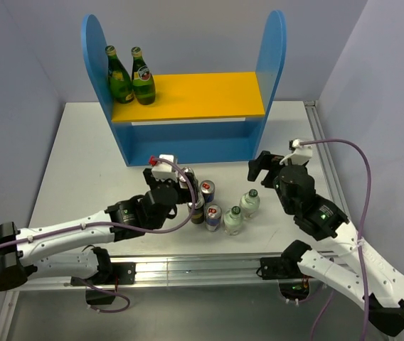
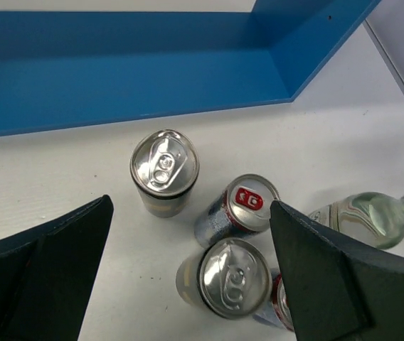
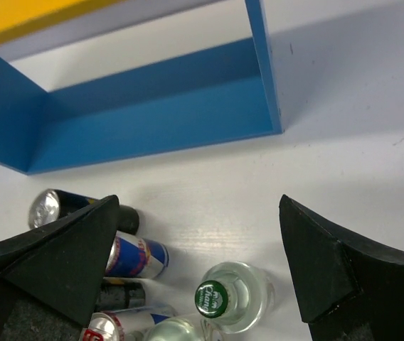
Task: Place and organize the beverage onto the shelf
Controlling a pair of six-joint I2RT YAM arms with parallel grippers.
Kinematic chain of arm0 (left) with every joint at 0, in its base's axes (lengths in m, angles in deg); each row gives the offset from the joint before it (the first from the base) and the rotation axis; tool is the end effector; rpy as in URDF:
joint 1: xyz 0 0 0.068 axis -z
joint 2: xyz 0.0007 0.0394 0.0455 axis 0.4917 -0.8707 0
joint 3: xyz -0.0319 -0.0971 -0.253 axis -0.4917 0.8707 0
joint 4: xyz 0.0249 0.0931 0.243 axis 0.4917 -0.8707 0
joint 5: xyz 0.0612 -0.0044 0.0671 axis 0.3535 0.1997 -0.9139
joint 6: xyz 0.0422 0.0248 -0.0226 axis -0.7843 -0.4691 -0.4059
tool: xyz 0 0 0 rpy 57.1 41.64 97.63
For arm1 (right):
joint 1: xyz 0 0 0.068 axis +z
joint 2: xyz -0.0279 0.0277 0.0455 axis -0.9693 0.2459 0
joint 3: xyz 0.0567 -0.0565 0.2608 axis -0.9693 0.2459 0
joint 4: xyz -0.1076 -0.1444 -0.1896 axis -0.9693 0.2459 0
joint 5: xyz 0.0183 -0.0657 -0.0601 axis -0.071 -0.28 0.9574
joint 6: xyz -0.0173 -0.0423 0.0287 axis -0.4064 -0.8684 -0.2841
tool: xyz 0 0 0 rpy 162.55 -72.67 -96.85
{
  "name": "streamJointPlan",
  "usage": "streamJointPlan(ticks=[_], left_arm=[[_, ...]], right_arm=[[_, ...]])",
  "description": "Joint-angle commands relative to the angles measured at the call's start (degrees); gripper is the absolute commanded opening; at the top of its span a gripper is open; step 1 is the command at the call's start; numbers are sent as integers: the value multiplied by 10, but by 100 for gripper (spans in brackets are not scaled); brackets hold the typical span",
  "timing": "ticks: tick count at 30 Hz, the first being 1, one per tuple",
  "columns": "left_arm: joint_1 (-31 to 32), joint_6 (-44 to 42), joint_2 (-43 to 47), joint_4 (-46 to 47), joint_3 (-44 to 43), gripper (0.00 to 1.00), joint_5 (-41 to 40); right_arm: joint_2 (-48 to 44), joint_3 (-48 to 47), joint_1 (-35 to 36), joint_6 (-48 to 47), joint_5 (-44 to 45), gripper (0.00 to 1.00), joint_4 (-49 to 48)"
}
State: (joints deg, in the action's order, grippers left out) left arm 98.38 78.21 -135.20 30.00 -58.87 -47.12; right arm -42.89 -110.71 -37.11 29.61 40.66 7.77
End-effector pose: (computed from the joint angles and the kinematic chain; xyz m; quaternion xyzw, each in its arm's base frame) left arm 0.1103 -0.2121 0.3010 0.0078 0.7914 -0.1860 0.5823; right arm 0.1252 0.0770 0.3412 0.0774 0.7893 0.1350 0.5940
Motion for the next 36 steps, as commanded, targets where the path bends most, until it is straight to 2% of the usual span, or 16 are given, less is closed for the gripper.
streamJointPlan(ticks=[1,3,6,15,28,34,36], left_arm=[[-62,-10,-7,96,29,99,106],[-105,-5,-8,118,44,99,137],[-123,-16,-32,130,35,99,154],[-132,-20,-102,167,15,99,183],[-141,-17,-194,176,-7,98,152],[-144,-10,-211,182,-9,93,127],[-145,-10,-211,183,-9,86,121]], right_arm=[[0,19,4,8,-11,100,-28],[-4,24,4,7,-10,100,-29],[-17,32,4,6,-5,100,-30],[-9,39,4,6,-6,100,-39],[-6,46,4,7,-6,100,-46],[-5,49,5,7,-9,100,-49],[-5,50,4,7,-9,100,-49]])
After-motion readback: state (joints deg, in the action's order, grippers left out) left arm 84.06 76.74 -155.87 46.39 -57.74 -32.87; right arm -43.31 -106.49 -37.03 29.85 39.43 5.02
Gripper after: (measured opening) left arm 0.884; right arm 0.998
